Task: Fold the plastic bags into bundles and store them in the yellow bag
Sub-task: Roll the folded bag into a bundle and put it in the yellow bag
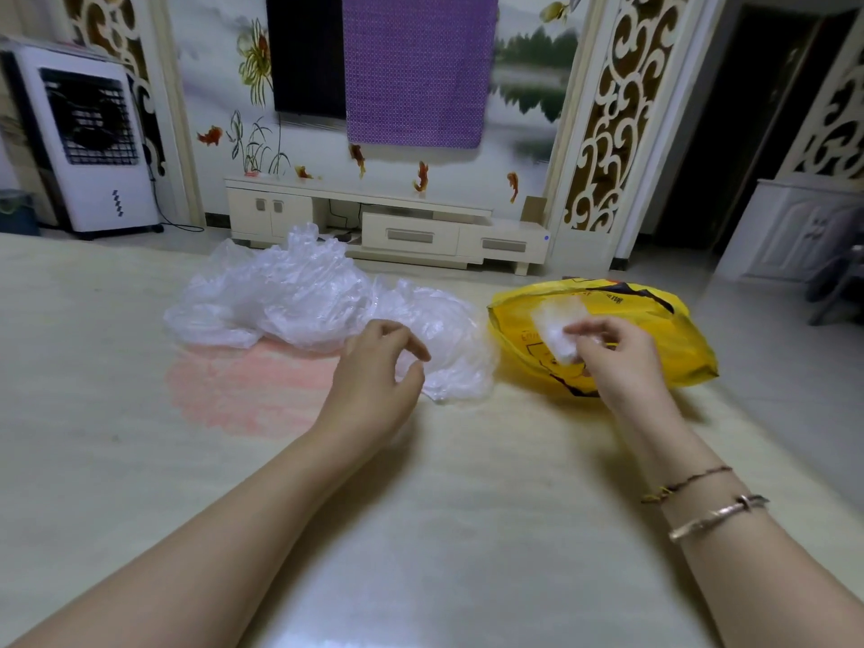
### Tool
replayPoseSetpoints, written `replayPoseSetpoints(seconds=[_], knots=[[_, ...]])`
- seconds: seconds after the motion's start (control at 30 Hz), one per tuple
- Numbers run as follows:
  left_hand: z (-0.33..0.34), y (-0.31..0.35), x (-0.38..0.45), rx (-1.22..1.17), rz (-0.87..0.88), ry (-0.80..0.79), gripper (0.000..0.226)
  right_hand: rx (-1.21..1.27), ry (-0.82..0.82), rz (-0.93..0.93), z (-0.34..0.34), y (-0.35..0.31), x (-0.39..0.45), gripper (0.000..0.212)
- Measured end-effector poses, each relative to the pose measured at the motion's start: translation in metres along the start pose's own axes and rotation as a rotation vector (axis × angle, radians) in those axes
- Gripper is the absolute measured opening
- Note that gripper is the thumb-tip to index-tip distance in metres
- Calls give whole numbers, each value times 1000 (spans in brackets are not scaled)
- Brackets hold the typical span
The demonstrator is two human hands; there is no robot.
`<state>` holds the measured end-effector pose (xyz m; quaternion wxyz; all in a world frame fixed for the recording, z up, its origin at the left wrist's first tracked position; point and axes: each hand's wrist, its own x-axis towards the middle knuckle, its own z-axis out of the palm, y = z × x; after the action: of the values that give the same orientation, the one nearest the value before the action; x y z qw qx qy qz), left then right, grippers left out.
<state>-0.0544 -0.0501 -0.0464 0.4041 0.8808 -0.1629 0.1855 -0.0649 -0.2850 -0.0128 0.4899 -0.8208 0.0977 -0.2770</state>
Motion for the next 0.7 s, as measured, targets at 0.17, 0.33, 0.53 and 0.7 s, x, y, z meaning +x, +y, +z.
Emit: replayPoseSetpoints(seconds=[0.17, 0.33, 0.53, 0.7], knots=[[12, -17, 7, 227, -17, -155, 34, -71, -152, 55, 26, -1, 27, 39], [13, -20, 4, 287, -5, -215, 41, -423, -434, 178, 54, -6, 54, 41], [-1, -15, 1, 209, 62, -90, 29, -730, -456, 119, 54, 0, 60, 46], [-9, -11, -4, 19, -1, -109, 13, -823, -386, -30, 23, -11, 22, 52]])
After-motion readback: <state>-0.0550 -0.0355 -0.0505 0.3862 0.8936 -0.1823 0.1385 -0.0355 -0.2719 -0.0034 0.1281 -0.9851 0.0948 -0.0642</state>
